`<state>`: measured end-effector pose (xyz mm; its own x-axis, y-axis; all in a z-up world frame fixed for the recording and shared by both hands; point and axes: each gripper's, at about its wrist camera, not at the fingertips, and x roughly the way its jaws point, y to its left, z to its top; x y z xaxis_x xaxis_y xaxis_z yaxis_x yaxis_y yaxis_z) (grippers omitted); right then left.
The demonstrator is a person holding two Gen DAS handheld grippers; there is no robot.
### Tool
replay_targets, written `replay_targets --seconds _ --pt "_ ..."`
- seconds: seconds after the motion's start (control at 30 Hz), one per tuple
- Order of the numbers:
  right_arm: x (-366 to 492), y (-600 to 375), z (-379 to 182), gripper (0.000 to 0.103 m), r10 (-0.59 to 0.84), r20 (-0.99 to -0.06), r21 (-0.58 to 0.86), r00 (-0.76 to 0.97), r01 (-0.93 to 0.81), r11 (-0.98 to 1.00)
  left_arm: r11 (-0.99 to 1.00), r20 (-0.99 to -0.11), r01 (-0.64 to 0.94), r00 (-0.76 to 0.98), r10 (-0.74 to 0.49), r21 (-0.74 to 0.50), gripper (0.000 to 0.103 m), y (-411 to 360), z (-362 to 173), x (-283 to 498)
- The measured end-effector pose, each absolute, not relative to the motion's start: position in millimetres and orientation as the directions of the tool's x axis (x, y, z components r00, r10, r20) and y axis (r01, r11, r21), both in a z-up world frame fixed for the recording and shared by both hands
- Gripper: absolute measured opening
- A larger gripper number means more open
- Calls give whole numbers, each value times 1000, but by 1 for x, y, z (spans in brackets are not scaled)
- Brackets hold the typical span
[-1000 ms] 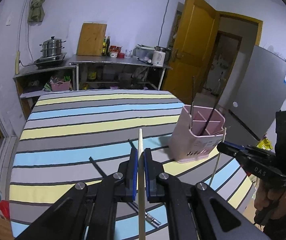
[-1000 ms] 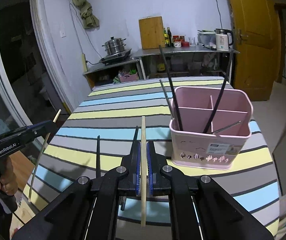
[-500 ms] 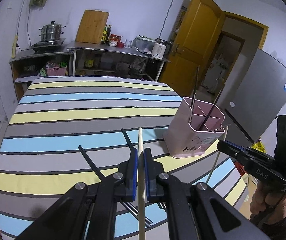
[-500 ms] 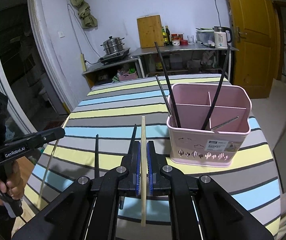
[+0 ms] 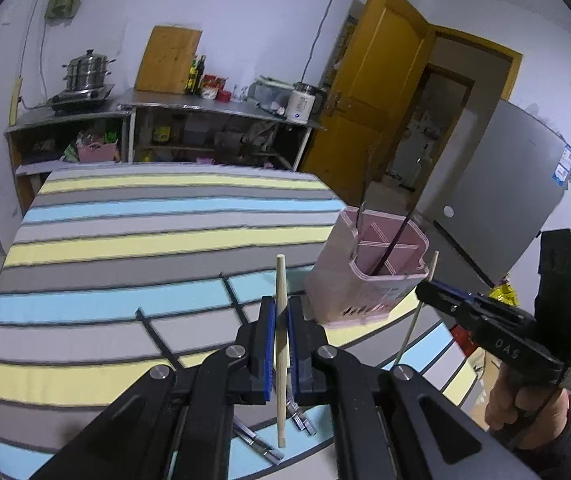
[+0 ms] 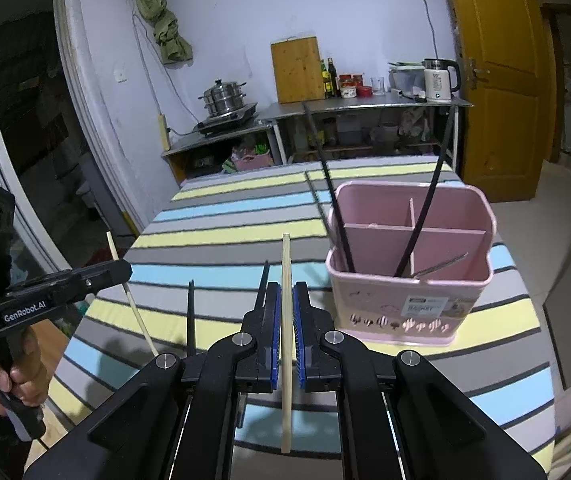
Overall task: Organize utensils
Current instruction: 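Lower both wooden chopsticks into the pink holder and open both tools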
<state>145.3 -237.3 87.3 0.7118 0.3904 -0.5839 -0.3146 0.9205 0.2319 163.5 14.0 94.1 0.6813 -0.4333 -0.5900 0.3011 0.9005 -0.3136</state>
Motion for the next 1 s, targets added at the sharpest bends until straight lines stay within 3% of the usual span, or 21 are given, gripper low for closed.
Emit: replay_targets --seconds 0.6,1.0 --pt "185 -300 168 6 307 -400 269 864 -209 940 850 -463 410 714 -525 -332 6 -70 175 237" --pt "222 -324 171 6 269 -338 308 902 -164 937 855 -435 395 740 -513 -337 6 -93 171 282"
